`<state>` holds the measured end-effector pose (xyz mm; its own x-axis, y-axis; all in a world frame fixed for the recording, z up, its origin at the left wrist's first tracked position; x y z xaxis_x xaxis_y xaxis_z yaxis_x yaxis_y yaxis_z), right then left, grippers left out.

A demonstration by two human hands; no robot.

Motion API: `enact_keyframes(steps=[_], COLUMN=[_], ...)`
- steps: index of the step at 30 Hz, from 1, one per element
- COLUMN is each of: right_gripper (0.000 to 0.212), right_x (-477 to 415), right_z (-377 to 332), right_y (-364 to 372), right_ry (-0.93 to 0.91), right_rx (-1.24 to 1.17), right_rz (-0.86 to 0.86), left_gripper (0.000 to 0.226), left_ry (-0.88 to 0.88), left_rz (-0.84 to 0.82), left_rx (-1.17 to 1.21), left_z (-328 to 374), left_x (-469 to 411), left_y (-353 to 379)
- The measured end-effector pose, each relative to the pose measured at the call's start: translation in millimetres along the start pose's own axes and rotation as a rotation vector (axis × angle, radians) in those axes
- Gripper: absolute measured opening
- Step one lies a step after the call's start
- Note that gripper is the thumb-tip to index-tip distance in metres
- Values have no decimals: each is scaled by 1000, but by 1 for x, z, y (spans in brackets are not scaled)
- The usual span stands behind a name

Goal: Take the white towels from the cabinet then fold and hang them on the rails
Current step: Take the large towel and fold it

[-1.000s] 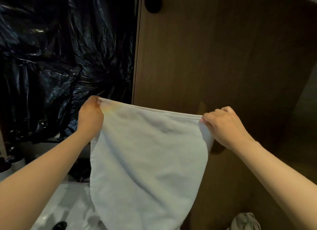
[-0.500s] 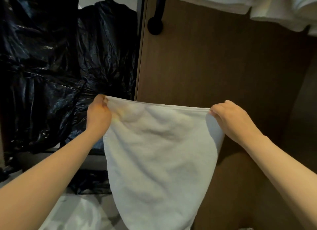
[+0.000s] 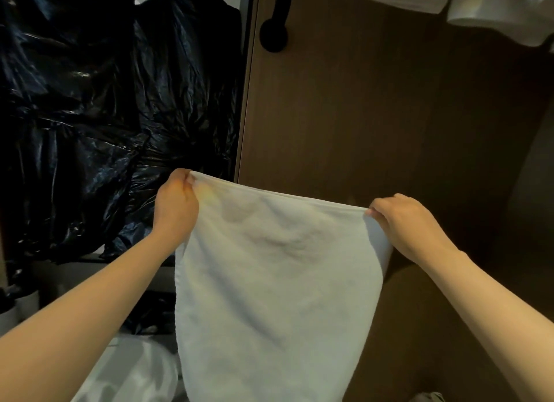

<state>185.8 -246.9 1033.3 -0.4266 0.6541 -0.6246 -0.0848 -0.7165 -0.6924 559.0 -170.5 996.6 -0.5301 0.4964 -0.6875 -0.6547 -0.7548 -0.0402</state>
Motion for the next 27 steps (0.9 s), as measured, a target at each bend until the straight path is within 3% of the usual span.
enact_keyframes(steps=[4, 10, 16, 19, 23, 27], right_gripper=[12, 17, 11, 21, 36, 29], right_x=[11, 33, 55, 72, 104, 133], right_z=[-1, -1, -58, -84, -116, -144], right_y=[24, 68, 59, 57, 76, 94], right_ry=[26, 73, -18, -9, 63, 111], right_rx=[47, 38, -394, -621, -875, -1126], right_rz=[-51, -223, -261, -221, -285, -348], left_gripper=[27, 14, 16, 15, 11, 13], left_ry=[56, 192, 282, 267, 194, 135], left_rz=[-11, -201, -438, -529, -573, -593], left_rx=[2, 22, 4, -7, -12, 18], left_z=[13, 37, 36, 25, 4, -8], left_x=[13, 36, 83, 112, 151, 184], left_y=[5, 33, 76, 86, 87, 81])
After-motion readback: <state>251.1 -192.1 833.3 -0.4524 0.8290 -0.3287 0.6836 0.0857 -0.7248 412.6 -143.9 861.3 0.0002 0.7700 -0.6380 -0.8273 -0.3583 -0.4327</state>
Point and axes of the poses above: each hand's wrist, its own x-axis away from the middle knuckle, its own y-axis out of the palm, z = x × y, the point moved 8 cm from there along -x, towards the middle knuckle, and after that the axes turned 12 degrees about x, right-handed, at the moved point
